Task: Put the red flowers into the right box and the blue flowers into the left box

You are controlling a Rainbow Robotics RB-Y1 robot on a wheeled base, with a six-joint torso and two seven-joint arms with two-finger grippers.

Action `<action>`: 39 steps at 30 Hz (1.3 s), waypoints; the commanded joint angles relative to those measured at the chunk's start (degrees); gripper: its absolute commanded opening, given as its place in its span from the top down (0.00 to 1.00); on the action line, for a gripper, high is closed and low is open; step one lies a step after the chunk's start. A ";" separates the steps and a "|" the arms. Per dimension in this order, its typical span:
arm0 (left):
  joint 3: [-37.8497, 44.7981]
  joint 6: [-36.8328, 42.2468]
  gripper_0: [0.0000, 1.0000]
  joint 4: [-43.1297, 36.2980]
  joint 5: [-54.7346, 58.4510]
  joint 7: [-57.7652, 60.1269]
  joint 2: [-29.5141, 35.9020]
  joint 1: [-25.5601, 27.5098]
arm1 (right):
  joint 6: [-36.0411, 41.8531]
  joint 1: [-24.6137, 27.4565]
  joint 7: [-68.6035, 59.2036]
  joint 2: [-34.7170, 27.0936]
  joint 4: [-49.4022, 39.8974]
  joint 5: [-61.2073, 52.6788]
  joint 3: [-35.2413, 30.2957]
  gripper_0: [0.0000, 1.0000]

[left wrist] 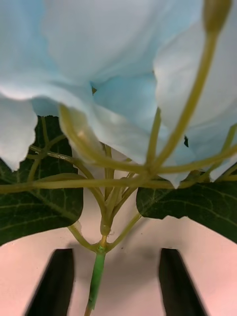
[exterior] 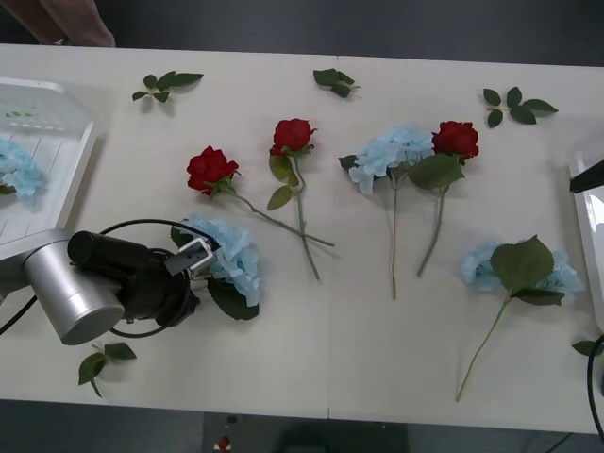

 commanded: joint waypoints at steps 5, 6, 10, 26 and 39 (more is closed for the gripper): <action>0.76 -1.23 1.00 -0.11 -0.36 2.64 0.73 -1.50 | -0.14 10.28 -14.34 3.52 -15.64 0.45 6.69 0.00; 0.76 -1.23 1.00 -0.11 -0.36 2.82 0.73 -1.50 | -0.14 11.33 -15.48 4.13 -16.69 0.62 7.48 0.00; 0.94 -3.17 1.00 -0.29 -0.36 3.52 0.91 -1.50 | -0.14 14.50 -18.99 5.63 -19.85 1.32 10.64 0.00; 34.33 24.96 1.00 -19.62 11.94 11.96 10.05 2.37 | -10.04 25.31 -22.16 8.97 -23.55 5.72 21.28 0.00; 67.47 31.99 1.00 -7.58 7.46 10.11 10.67 19.33 | -16.10 29.00 -21.81 10.20 -21.70 10.03 26.29 0.00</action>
